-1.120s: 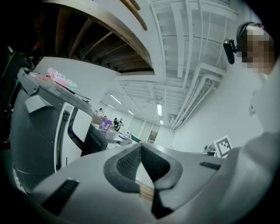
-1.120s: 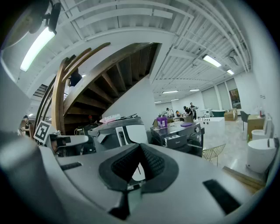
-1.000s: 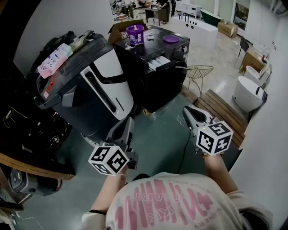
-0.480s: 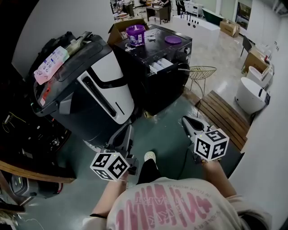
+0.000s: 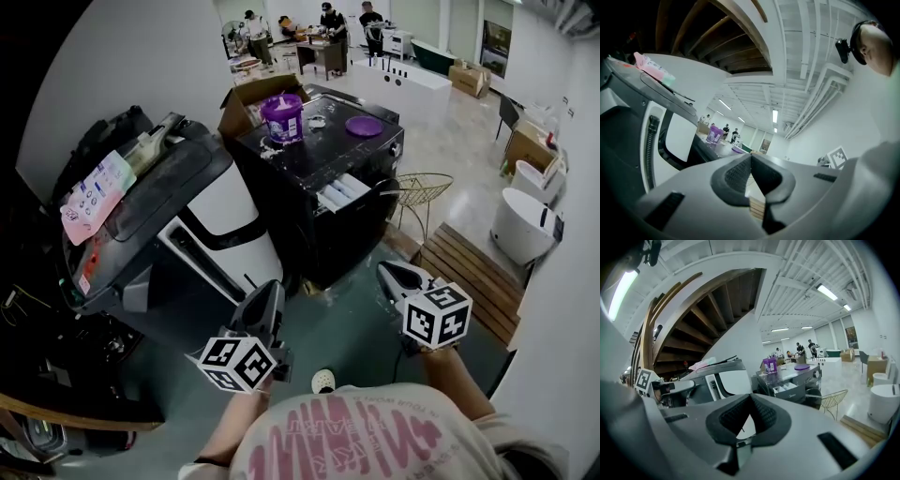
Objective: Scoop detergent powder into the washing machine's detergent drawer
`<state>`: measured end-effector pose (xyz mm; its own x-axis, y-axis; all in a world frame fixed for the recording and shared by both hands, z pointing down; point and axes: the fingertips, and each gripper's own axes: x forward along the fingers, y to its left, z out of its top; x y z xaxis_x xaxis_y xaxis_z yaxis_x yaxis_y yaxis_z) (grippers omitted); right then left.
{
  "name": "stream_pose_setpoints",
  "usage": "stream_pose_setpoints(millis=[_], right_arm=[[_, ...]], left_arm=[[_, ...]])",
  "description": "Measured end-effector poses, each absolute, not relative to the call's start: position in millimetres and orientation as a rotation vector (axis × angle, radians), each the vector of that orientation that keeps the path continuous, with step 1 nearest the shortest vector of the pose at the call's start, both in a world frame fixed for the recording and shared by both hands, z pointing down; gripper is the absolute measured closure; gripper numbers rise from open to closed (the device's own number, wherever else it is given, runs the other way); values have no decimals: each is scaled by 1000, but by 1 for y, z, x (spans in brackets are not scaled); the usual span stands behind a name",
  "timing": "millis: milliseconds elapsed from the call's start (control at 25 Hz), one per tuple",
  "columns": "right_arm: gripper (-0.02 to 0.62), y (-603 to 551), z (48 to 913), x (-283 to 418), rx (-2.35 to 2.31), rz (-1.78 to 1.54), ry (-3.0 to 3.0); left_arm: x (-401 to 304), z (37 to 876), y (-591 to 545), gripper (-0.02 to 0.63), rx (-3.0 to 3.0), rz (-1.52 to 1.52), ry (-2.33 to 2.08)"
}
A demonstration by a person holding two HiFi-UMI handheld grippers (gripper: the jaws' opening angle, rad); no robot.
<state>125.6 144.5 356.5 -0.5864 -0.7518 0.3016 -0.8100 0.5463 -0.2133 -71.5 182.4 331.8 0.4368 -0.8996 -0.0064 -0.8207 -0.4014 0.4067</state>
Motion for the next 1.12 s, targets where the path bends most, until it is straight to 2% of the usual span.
stream_pose_setpoints(millis=[440, 1120], right_arm=[[598, 19, 319, 86, 1404, 396, -2664], [598, -55, 380, 84, 1394, 544, -2529]], left_arm=[[-109, 299, 52, 607, 2453, -347, -1431], [-112, 344, -34, 607, 2429, -287, -1374]])
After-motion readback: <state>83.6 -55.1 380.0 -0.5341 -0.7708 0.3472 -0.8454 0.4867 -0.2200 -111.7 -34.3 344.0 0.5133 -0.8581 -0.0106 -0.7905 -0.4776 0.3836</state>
